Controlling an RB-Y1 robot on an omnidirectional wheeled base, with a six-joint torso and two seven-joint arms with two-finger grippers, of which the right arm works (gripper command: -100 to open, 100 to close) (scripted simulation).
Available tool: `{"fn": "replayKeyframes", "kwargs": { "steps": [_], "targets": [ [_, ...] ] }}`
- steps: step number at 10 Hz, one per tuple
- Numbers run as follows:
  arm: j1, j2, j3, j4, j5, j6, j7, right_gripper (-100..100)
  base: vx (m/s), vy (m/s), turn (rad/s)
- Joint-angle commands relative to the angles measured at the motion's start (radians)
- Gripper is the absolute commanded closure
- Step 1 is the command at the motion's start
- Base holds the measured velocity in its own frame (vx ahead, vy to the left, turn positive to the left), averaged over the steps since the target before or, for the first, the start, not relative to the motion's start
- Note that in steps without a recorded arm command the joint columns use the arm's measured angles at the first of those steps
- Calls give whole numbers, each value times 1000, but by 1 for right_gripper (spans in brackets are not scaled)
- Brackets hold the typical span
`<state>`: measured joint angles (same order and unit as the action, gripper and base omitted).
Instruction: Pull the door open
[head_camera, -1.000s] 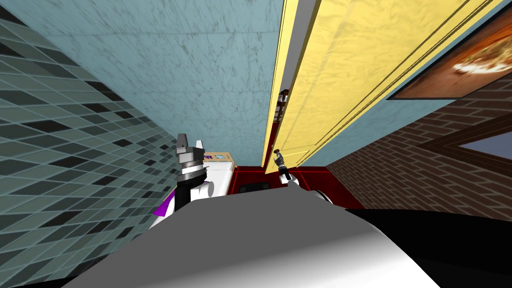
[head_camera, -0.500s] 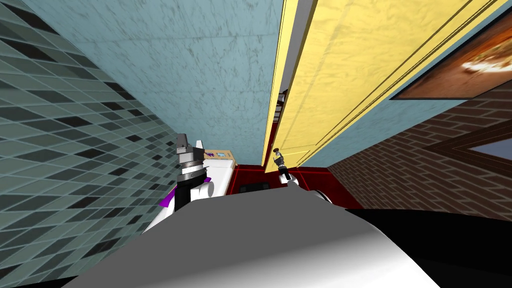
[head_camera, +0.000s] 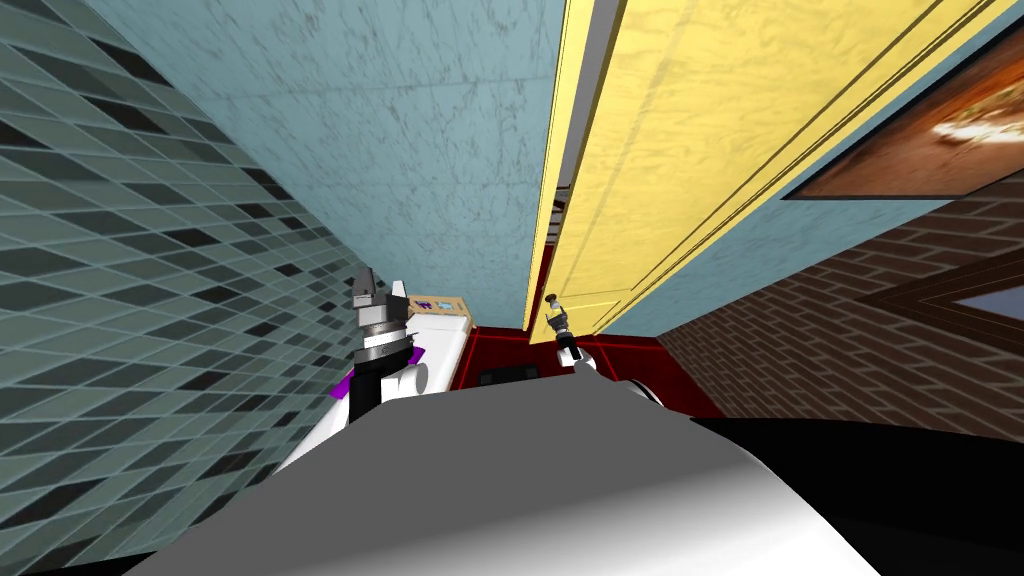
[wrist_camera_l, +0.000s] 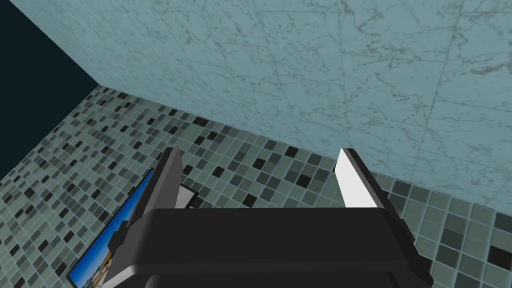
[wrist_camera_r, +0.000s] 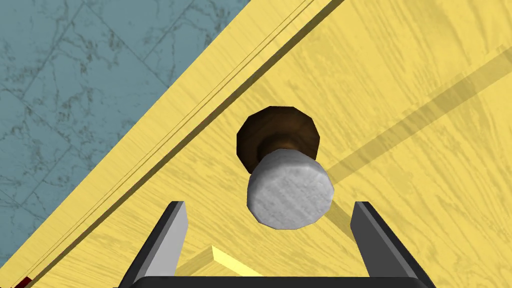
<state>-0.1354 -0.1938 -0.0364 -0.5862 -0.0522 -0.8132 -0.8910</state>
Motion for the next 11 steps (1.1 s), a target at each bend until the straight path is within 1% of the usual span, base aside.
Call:
{"fn": "replayKeyframes", "kwargs": {
  "steps": [1, 2, 3, 4, 5, 6, 7, 8, 9, 10, 11],
  "targets": [
    [-1, 1, 5, -1, -14, -1, -50, -100, -47, -35, 82],
    [-2, 2, 9, -2, -27, -1, -76, -100, -77, -55, 115],
    [-2, 2, 9, -2, -27, -1, -92, -100, -64, -45, 42],
    [-2, 3, 13, -3, -39, -1, -128, -100, -65, -36, 64],
    [-2, 3, 13, -3, -39, -1, -133, -100, -55, -32, 36],
    [-3, 4, 18, -4, -52, -1, -173, -100, -67, -33, 69],
    [-4, 5, 22, -5, -64, -1, -199, -100, -89, -57, 122],
    [-4, 5, 22, -5, -64, -1, -215, -100, -60, -51, 47],
    [-4, 6, 26, -6, -76, -2, -250, -100, -57, -40, 71],
    [-4, 6, 26, -6, -76, -2, -256, -100, -51, -31, 36],
    [-5, 7, 30, -7, -89, -2, -296, -100, -61, -36, 69]
  ]
}}
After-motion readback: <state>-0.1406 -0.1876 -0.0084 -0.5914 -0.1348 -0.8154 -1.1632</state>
